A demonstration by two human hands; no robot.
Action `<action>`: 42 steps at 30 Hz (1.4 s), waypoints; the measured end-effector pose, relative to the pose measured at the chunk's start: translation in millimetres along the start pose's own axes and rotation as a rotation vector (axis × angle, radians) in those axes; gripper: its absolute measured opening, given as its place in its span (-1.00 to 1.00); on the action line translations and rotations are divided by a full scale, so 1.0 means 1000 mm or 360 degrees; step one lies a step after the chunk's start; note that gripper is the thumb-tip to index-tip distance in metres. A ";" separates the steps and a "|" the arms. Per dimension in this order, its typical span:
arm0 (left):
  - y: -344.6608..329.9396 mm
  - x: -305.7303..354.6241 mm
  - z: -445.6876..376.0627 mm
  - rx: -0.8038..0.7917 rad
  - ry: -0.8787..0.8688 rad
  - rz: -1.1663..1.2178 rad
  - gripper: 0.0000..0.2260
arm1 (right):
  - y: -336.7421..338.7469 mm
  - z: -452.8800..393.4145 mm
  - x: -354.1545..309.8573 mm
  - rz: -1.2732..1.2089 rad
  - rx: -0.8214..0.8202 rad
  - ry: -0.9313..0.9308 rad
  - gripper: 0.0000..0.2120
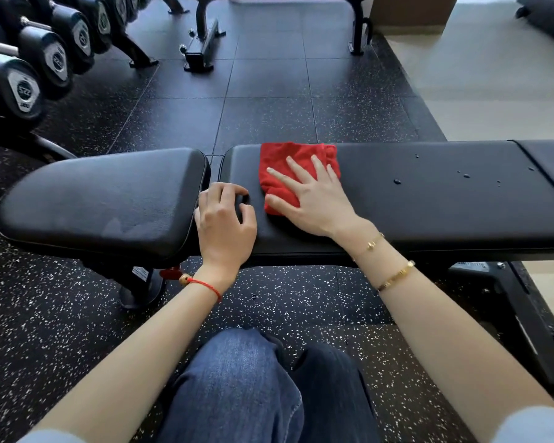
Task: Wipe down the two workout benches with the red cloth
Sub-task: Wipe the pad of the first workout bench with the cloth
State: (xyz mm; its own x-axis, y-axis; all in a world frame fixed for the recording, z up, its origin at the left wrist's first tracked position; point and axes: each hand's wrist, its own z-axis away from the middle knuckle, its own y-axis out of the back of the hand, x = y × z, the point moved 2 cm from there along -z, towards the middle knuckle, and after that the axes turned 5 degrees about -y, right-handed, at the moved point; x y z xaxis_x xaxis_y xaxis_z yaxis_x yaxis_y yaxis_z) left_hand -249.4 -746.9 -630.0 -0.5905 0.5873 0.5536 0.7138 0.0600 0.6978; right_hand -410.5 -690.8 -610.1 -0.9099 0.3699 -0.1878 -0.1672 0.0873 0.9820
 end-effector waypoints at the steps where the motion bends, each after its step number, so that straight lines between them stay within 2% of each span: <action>1: 0.000 0.000 0.000 0.0000 -0.0004 0.0005 -0.82 | 0.000 0.010 0.005 -0.0004 0.0014 0.0053 -0.41; 4: 0.000 0.000 0.000 0.0003 -0.0016 0.0011 -0.83 | 0.006 0.028 0.033 -0.0012 0.0008 0.0073 -0.37; 7: -0.002 0.000 0.001 0.0023 -0.0006 0.0021 -0.83 | 0.011 0.016 0.062 0.0001 -0.0024 -0.0091 -0.36; 11: -0.002 0.001 0.001 0.0031 0.0009 0.0007 -0.84 | 0.011 -0.028 0.054 0.0054 -0.0033 -0.0262 -0.41; 16: 0.001 0.001 -0.001 0.0019 -0.0007 0.0053 -0.74 | 0.002 -0.031 -0.005 0.0028 -0.0039 -0.0066 -0.42; 20: 0.006 -0.004 -0.001 0.0072 -0.0004 0.0199 -0.70 | 0.000 0.012 -0.006 -0.0006 0.0034 0.0122 -0.42; 23: 0.007 -0.008 0.001 0.0131 -0.0003 0.0290 -0.69 | 0.003 0.020 0.015 -0.0026 0.0013 0.0096 -0.43; 27: 0.004 -0.006 0.002 0.0197 0.0042 0.0388 -0.66 | 0.006 -0.017 0.022 -0.0001 -0.0041 -0.0069 -0.43; 30: 0.003 -0.005 0.003 0.0236 0.0014 0.0341 -0.65 | 0.004 -0.054 0.006 -0.0010 -0.0100 -0.0118 -0.42; 33: 0.004 -0.005 0.003 0.0246 0.0008 0.0325 -0.66 | 0.000 -0.070 -0.028 -0.0023 -0.0132 -0.0026 -0.42; 38: 0.005 -0.010 0.002 0.0248 0.0086 0.0347 -0.66 | -0.004 -0.022 -0.053 -0.0045 -0.0060 0.0260 -0.43; 40: 0.004 -0.013 0.002 0.0248 0.0102 0.0358 -0.67 | -0.005 0.009 -0.039 -0.0047 0.0014 0.0323 -0.44; 42: 0.003 -0.014 0.001 0.0231 0.0100 0.0350 -0.68 | -0.001 0.026 -0.012 -0.0042 0.0042 0.0265 -0.44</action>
State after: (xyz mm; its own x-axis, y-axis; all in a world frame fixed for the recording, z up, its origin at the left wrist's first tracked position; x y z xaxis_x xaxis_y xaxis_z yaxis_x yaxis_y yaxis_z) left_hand -238.3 -753.8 -635.9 -0.4342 0.5478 0.7151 0.8715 0.0545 0.4874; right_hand -389.3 -671.7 -609.3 -0.9561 0.2086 -0.2058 -0.1839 0.1199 0.9756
